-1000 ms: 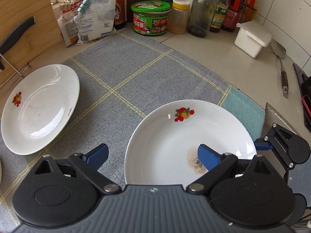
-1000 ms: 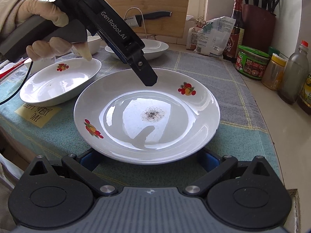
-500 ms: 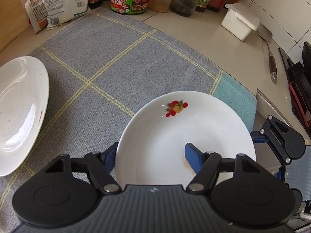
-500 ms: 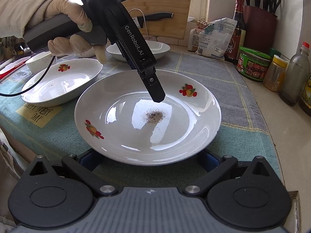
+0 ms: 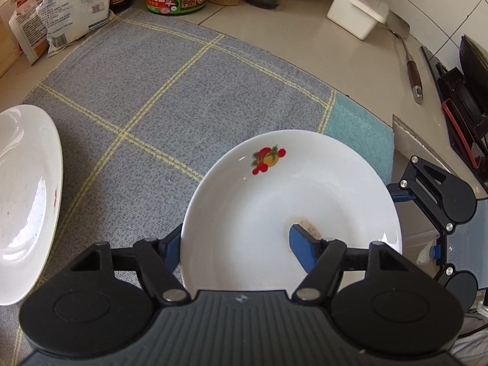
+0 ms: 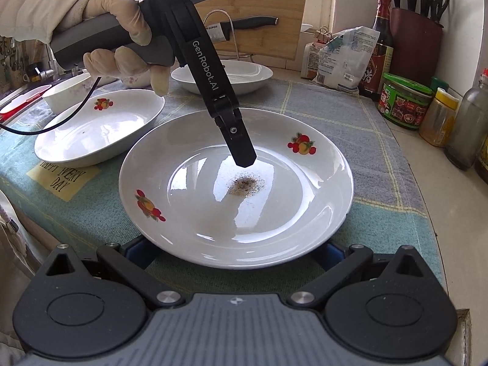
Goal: Organize plates and bowls
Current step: 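Lift the stained plate with the left tool toward the green jar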
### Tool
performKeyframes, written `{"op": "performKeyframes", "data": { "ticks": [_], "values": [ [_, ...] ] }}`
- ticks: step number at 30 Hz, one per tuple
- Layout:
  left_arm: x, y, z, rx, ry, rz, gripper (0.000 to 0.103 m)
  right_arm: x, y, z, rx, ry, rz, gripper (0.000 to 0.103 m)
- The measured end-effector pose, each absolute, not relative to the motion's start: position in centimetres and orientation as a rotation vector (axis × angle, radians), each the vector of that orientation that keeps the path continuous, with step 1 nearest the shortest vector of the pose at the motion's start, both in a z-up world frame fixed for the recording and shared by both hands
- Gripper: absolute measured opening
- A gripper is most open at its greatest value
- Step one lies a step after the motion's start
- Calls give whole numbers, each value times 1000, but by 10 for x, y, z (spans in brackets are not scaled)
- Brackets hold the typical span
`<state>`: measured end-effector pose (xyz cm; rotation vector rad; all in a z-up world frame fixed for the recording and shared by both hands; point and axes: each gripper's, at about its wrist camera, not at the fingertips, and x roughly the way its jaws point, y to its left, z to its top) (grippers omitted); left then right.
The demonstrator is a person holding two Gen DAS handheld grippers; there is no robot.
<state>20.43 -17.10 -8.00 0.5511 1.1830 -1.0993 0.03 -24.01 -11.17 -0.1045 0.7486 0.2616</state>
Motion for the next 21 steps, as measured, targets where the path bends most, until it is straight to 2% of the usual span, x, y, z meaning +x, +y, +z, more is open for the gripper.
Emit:
{"op": "performKeyframes", "data": {
  "ticks": [21],
  "values": [
    [212, -163, -69, 509, 1186, -1112, 69, 11, -238, -99, -133, 807, 262, 103]
  ]
}}
